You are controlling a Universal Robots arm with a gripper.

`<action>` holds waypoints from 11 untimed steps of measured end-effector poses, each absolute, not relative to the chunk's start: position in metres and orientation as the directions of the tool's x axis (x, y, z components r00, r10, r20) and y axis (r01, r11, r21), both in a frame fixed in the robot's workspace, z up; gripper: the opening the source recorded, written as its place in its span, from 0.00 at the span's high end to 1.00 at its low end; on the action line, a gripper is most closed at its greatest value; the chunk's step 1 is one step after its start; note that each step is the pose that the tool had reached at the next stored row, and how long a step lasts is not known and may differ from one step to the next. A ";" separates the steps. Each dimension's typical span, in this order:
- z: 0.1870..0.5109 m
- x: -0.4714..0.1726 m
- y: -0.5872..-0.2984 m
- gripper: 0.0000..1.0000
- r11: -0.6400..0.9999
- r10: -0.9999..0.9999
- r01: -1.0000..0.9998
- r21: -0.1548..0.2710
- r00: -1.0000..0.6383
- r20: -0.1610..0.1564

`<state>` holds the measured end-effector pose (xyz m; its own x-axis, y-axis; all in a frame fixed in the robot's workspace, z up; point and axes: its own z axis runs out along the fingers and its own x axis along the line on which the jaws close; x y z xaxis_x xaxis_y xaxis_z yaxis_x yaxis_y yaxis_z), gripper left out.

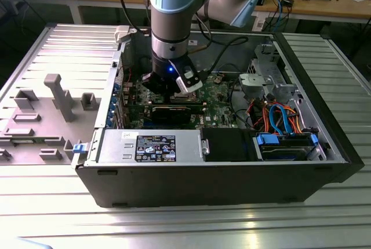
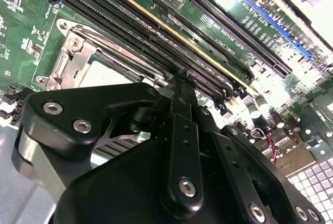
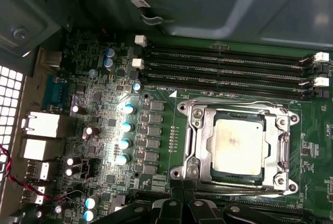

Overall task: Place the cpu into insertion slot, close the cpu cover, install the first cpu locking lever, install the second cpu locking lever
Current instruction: 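Install the second cpu locking lever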

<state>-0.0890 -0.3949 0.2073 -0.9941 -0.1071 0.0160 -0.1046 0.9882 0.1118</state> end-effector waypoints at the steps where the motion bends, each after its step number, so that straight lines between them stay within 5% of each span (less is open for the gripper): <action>1: 0.207 -0.089 -0.395 0.89 0.988 -0.107 -0.105 0.112 -0.994 0.016; 11: 0.203 -0.090 -0.392 0.89 0.984 -0.122 -0.119 0.131 -0.992 0.014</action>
<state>-0.0900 -0.3920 0.2034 -0.9924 -0.1223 0.0142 -0.1194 0.9842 0.1306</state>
